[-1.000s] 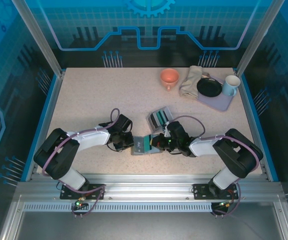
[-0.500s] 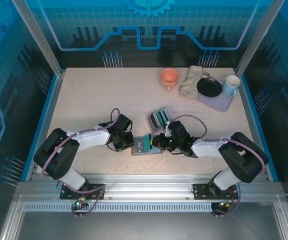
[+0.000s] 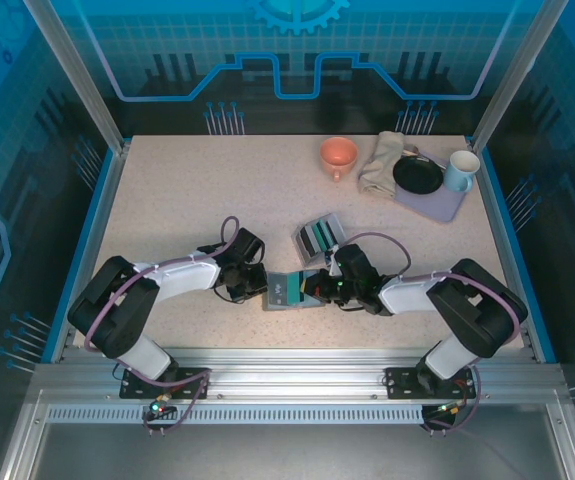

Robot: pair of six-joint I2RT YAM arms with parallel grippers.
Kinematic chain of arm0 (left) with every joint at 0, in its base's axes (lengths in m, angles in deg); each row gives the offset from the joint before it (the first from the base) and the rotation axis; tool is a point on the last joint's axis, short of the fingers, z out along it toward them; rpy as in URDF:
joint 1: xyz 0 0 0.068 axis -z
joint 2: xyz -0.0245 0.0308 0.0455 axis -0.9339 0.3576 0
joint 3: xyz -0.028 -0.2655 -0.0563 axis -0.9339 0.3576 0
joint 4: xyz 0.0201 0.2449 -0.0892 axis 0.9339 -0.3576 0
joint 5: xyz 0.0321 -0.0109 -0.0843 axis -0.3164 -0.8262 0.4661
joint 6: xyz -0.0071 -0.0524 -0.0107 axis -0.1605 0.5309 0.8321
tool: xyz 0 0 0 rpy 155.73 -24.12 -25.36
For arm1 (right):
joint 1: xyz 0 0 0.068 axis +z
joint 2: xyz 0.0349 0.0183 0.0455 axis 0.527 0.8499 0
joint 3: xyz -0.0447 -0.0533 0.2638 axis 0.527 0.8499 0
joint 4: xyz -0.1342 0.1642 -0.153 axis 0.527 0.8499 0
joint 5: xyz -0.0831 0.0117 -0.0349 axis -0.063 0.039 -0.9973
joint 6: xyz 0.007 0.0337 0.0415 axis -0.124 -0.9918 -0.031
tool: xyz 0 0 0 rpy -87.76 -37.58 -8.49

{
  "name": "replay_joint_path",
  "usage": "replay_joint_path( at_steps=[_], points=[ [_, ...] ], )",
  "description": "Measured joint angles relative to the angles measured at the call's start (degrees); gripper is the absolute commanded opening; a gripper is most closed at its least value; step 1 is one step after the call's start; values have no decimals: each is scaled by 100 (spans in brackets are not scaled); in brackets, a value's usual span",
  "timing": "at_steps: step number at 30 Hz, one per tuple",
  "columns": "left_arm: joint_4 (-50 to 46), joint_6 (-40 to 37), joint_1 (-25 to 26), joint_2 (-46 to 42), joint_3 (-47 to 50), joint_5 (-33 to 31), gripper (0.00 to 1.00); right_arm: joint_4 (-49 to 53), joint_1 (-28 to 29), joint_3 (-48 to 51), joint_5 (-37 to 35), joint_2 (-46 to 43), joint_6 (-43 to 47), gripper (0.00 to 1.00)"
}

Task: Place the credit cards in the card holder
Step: Insert the credit card into the card slot.

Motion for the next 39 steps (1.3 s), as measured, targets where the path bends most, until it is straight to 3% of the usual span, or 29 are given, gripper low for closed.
replay_joint_path(
  at_steps=[17,23,33,38,39],
  points=[
    [-7,2,4,11,-11,0,0,-542,184,-125,238,463,-133,1],
    [-7,4,4,11,-11,0,0,-498,317,-249,120,562,-262,6],
    [-7,4,4,11,-11,-2,0,39,376,-461,70,573,-116,22],
    [-7,4,7,11,-11,-2,0,595,376,-538,-11,380,103,23],
    [-7,4,7,11,-11,-2,0,684,376,-560,-20,363,142,19]
  ],
)
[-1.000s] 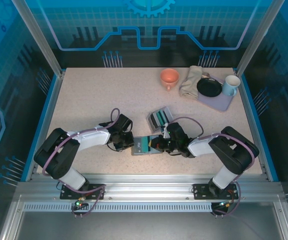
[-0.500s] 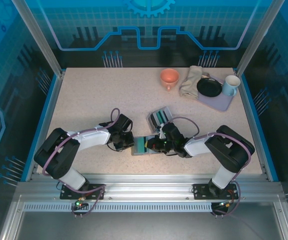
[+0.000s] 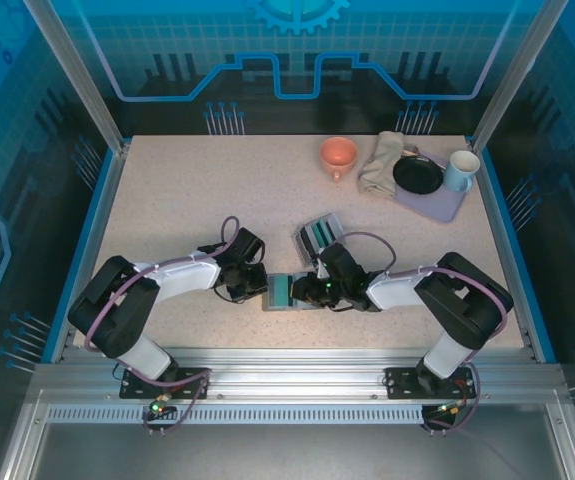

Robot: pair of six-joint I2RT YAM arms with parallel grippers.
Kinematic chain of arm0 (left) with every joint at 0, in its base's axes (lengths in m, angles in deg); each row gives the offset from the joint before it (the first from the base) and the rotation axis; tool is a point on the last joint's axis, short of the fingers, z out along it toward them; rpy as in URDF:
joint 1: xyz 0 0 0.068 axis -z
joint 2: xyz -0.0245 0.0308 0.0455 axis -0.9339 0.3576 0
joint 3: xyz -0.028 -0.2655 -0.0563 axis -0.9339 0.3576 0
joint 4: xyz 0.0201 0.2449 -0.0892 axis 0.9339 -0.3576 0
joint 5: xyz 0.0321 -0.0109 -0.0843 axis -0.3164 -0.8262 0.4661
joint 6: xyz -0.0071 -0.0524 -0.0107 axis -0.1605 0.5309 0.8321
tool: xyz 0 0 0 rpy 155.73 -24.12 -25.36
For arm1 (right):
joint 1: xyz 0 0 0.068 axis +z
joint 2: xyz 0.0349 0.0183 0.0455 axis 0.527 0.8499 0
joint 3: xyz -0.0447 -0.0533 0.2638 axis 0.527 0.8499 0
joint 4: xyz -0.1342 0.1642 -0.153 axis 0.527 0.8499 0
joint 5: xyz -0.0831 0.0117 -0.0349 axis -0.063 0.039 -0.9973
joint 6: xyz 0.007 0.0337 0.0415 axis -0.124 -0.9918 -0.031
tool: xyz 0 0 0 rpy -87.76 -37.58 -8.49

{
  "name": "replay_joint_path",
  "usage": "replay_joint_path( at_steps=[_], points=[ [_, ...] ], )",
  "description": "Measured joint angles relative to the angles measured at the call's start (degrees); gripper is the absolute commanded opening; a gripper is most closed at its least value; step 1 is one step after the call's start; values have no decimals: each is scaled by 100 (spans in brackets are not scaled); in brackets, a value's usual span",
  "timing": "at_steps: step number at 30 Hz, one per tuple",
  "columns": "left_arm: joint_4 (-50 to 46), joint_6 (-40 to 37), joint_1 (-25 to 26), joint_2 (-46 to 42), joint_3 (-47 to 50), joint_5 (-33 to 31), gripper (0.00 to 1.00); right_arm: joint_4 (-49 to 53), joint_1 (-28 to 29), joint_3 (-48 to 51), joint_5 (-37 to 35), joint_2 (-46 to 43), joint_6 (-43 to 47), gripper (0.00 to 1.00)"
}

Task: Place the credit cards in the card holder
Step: Insert the credit card into the card slot.

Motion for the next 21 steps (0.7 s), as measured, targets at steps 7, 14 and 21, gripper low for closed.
replay_joint_path(
  at_steps=[7,14,21],
  points=[
    [-24,-2,0,0,-22,0,0,348,0,-334,129,199,284,5],
    [-37,-2,0,4,-31,0,0,586,0,-649,356,459,514,7],
    [-59,-4,24,-28,-31,-63,11,1224,-9,-715,177,9,870,27]
  ],
)
